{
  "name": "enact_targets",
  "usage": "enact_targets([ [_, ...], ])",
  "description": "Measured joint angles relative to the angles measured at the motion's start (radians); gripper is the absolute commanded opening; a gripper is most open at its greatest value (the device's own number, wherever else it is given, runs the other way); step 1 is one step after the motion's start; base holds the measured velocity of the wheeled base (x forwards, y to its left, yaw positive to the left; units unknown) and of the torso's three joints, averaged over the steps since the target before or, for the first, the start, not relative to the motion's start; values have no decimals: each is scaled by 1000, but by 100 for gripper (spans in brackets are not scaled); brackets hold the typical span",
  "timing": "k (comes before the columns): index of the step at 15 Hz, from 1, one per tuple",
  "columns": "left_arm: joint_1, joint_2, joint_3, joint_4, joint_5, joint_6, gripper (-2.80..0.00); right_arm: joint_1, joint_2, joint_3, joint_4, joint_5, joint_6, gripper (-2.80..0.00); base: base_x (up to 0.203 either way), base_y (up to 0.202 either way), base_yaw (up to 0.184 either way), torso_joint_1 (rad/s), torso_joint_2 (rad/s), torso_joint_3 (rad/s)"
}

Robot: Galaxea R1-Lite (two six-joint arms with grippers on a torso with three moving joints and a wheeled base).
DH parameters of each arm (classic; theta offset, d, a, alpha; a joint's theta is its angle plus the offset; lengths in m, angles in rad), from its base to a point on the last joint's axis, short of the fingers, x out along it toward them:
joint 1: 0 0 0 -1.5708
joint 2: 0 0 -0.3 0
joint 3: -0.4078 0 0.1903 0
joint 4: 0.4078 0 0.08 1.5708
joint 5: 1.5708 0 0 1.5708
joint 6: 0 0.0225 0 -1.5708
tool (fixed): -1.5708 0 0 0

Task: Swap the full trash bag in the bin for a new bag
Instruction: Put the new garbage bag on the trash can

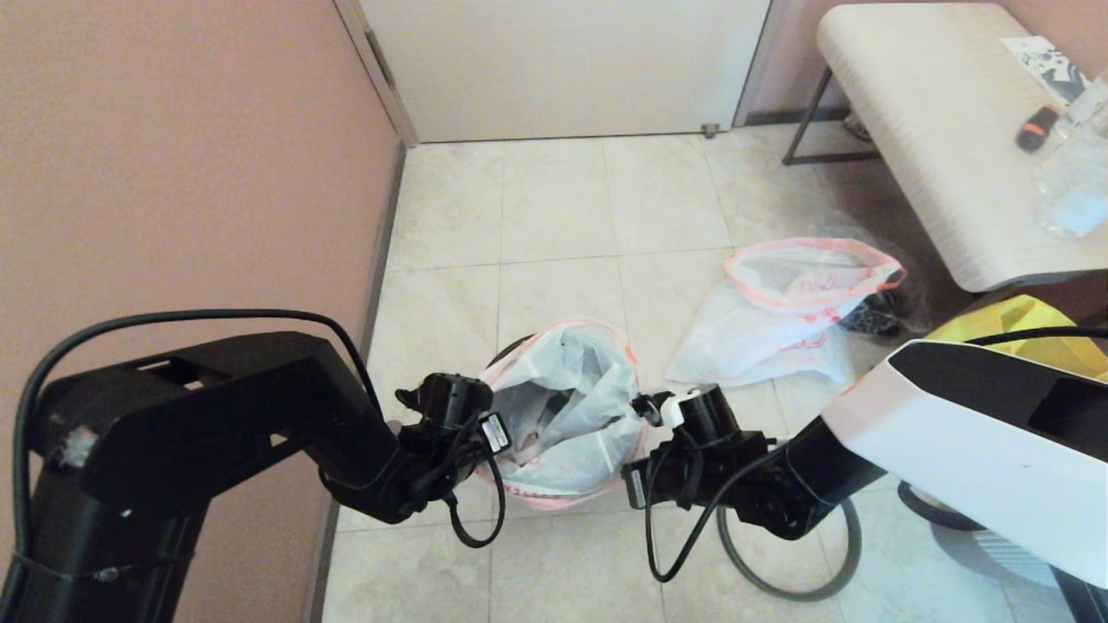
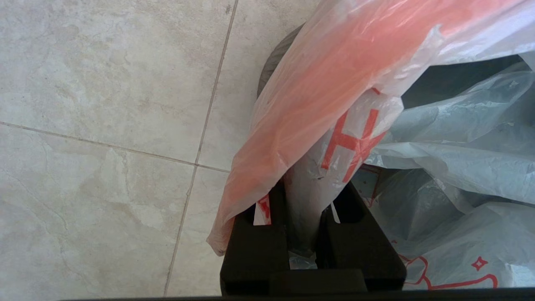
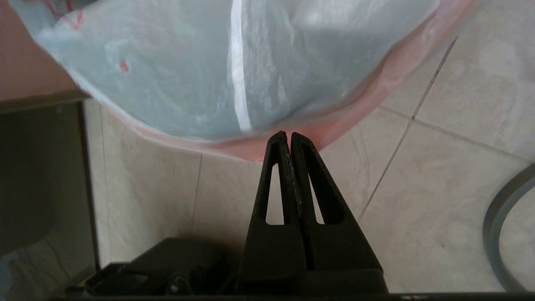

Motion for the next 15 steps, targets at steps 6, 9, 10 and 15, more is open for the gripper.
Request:
enact_targets([
  [6,0,0,0,1,0,1,-280,-30,83,-102,0,-4,-1,-280,0,0,0,0,0,0],
  [9,0,0,0,0,0,2,-280,-70,138,-168,-1,-50,5,-280,0,0,0,0,0,0],
  [10,-1,0,1,0,0,2,-280,-86,149,-179,-1,-67,9,-280,0,0,0,0,0,0],
  [15,-1,0,3,0,0,2,-280,-133,119,-194,2,-73,43,-280,0,0,0,0,0,0],
])
